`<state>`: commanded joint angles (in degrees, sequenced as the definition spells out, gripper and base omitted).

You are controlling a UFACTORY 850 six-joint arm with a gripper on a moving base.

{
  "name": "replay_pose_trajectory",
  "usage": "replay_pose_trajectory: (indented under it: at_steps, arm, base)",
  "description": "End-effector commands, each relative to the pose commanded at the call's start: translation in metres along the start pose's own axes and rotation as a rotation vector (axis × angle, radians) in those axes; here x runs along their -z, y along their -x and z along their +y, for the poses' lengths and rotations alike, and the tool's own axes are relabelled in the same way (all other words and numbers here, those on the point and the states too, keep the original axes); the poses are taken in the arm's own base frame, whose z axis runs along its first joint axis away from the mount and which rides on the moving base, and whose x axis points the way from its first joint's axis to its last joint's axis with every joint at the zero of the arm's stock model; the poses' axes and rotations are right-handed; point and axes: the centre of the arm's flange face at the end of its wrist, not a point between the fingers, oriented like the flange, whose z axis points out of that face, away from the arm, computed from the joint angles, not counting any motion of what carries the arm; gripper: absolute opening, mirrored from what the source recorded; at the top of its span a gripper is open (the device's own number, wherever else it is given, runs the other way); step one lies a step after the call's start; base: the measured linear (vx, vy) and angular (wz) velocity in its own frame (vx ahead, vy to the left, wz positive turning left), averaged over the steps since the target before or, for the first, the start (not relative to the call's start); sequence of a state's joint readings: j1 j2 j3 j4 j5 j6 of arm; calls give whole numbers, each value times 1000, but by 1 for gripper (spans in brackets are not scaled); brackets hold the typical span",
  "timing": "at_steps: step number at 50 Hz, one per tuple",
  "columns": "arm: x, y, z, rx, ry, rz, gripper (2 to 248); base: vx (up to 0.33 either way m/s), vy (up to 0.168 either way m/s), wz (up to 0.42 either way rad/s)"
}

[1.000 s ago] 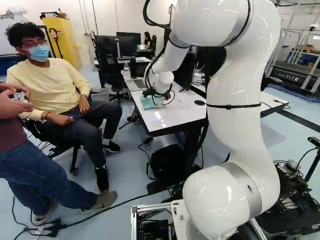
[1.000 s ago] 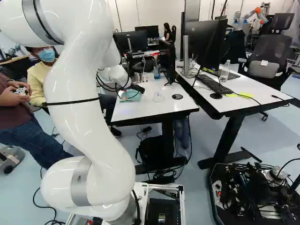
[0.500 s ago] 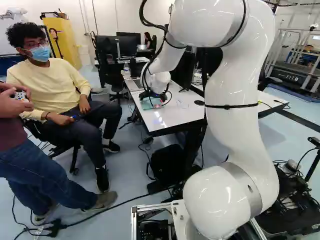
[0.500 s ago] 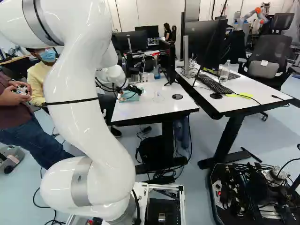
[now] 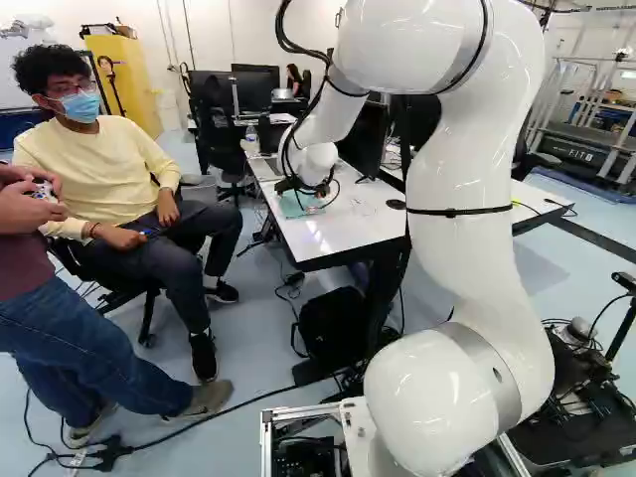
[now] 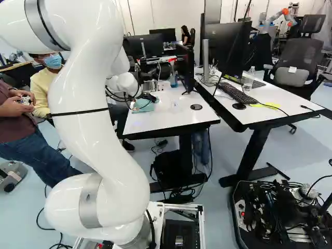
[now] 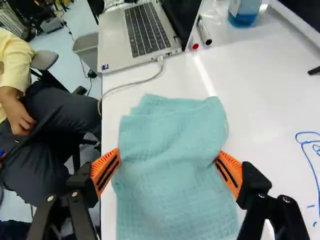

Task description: Clean the table with the green towel

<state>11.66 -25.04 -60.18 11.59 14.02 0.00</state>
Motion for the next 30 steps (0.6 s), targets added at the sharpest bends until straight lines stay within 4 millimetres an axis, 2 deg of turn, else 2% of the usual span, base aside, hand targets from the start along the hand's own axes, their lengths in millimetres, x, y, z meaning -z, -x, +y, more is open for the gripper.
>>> replay_pose_trajectory:
  at_steps: [12, 30]
  arm:
    - [1, -10, -1, 19, -6, 112, 247]
    - [1, -12, -1, 21, -7, 131, 247]
  base:
    - [0, 0, 0]
    - [0, 0, 0]
